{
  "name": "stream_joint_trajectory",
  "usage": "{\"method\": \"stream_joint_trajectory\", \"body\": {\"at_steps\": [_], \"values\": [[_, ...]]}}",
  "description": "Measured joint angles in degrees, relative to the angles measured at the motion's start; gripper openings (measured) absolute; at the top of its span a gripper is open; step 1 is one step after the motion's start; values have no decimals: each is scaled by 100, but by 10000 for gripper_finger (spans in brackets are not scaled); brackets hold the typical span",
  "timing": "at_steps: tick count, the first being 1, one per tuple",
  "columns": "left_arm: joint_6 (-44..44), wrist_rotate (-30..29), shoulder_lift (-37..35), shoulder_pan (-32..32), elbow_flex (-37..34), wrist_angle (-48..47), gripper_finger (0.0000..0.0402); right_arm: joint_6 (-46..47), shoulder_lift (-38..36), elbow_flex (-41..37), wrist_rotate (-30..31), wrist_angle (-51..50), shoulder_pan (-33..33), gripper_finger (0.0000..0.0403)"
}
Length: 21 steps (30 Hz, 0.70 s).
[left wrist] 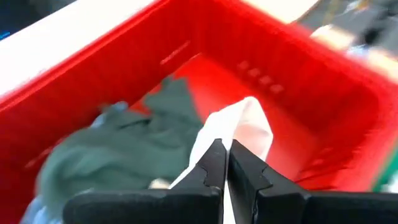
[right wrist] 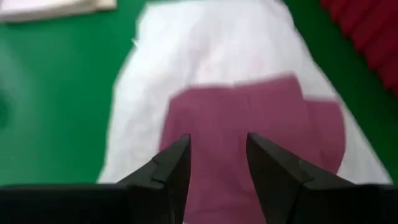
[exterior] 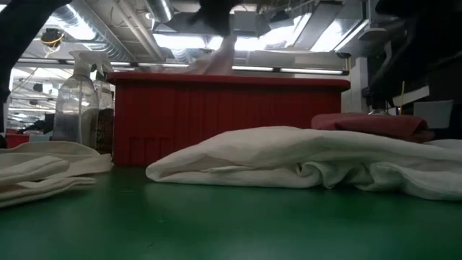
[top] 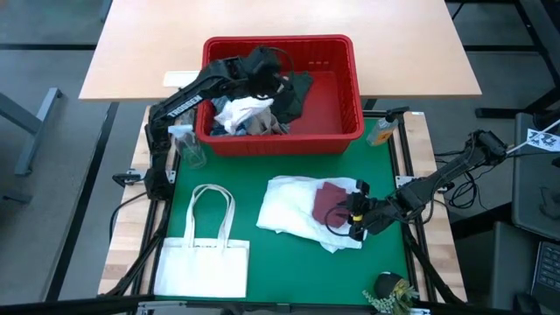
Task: Fold Laundry from Bin
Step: Fold the white underwear
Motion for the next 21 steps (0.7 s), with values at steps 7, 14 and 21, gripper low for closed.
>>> {"method": "stream_joint_trajectory", "body": {"at_steps": [7, 14, 21], "values": [[280, 366, -63, -592, 0, 786, 1, -1281, -531, 770, 183, -261, 0, 154], [541, 504, -63, -1153, 0, 1419, 1, -3000, -1017, 1920, 1187, -383, 0, 154], [668, 601, -63, -1620, 0, 1970, 1, -4145, -1235, 2906, 2047, -367, 0, 154]]}}
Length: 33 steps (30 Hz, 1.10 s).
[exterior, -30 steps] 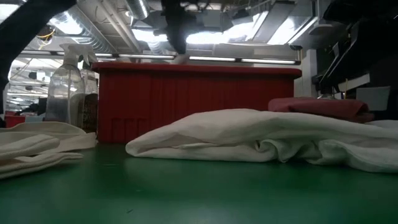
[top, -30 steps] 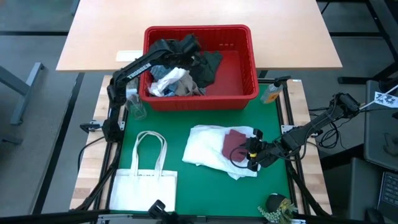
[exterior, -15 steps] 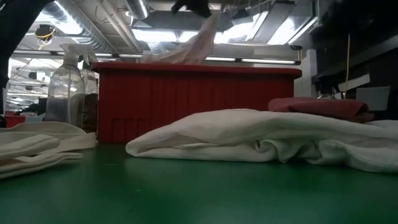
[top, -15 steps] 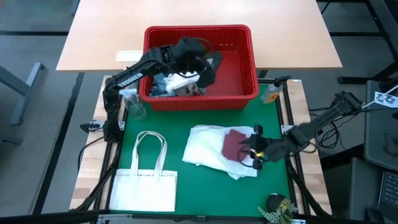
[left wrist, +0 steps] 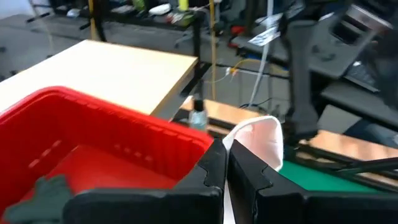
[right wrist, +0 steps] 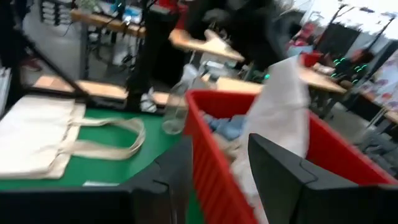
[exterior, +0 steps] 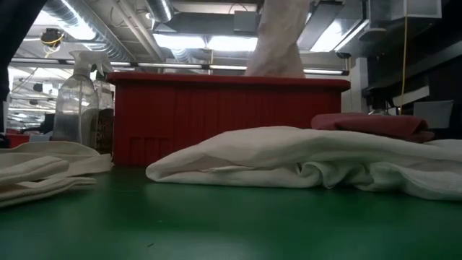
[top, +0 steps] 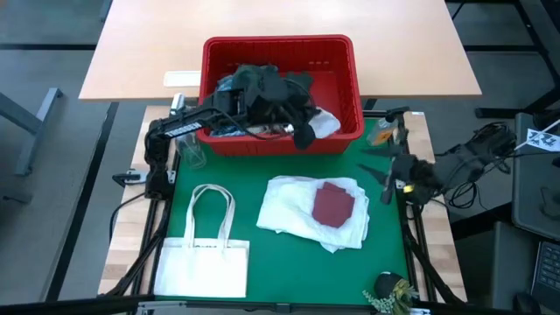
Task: Fold Laundry from Bin
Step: Fold the white underwear
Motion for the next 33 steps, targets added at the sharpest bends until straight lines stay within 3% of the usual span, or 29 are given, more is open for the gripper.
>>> {"method": "stream_joint_trajectory", "body": {"at_steps": [10, 20, 29, 33], "values": [[2, 2, 0, -489, 2, 545, 1, -1139, 60, 387, 7, 240, -2, 154], [4, 0, 6, -786, 2, 665, 1, -1281, 265, 384, -154, 841, -413, 154], [64, 10, 158, -936, 11, 803, 1, -1219, 492, 380, -1568, 843, -1270, 154], [286, -11, 208, -978, 10, 806, 1, -1044, 523, 380, -1671, 834, -1368, 154]]}}
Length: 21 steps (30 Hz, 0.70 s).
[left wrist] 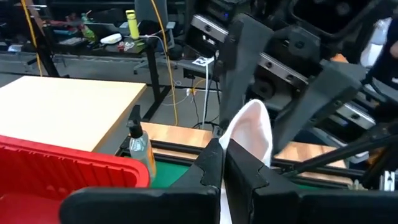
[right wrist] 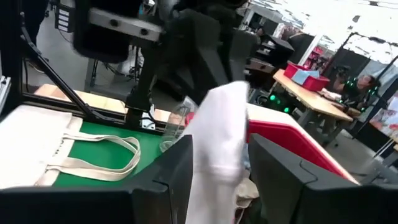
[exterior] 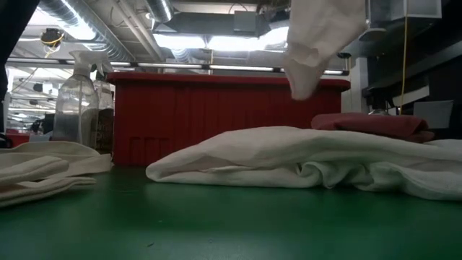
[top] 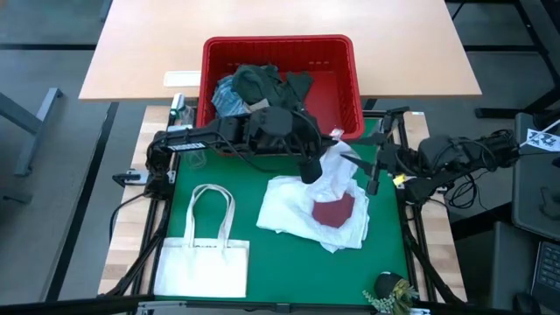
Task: Fold Laundry from Bin
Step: Fold the white underwear
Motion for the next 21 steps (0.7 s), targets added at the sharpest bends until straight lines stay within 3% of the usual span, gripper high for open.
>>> {"method": "stream_joint_trajectory", "body": {"at_steps": [7, 14, 21], "values": [[16, 0, 28, -63, -1, 8, 1, 291, 12, 0, -97, -208, -26, 132], [16, 17, 33, -75, -6, -3, 1, 306, 16, 0, -386, -357, -26, 13], [14, 15, 33, -73, -6, 11, 27, 728, -72, 0, -555, -662, -22, 23]]}}
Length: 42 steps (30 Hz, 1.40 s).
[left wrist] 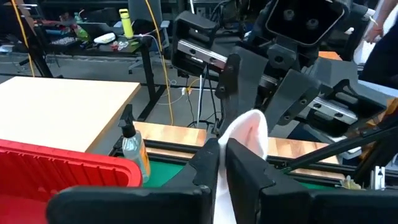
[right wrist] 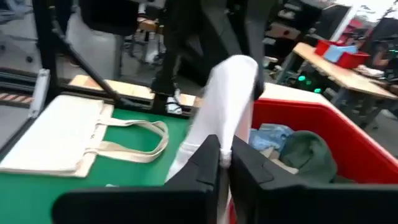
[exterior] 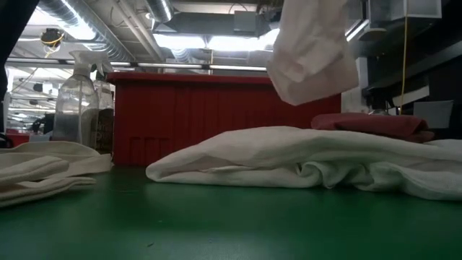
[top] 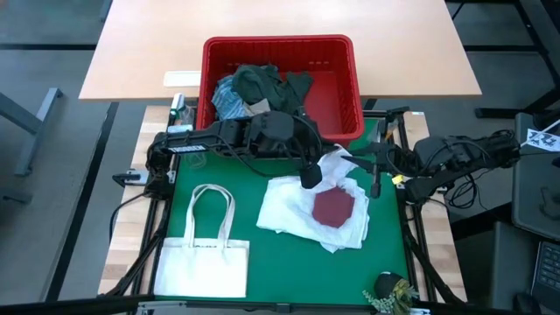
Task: Fold Laundry from Bin
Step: Fold the white underwear
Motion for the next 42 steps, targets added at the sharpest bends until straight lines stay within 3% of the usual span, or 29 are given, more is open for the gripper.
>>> {"method": "stream_joint_trajectory", "body": {"at_steps": [3, 7, 12, 22, 32, 42], "values": [[126, -7, -2, 2, 0, -18, 46, 112, -53, 2, -87, -219, 0, 8], [491, -9, -2, 3, 0, -49, 87, 536, -158, 0, -225, -521, 0, 17], [565, -7, -7, 8, 0, -457, 139, 1104, -419, 1, -760, -1092, 0, 8], [-875, 9, 289, -7, -139, -1812, 172, 2266, -827, 2, -1378, -1986, 0, 13], [-1997, 798, 413, -44, -1758, -1340, 172, 2589, -891, 0, -1499, -2650, 0, 16], [-3006, 1039, 410, 96, -3481, 491, 172, 2603, -884, 0, -1542, -2848, 0, 9]]}}
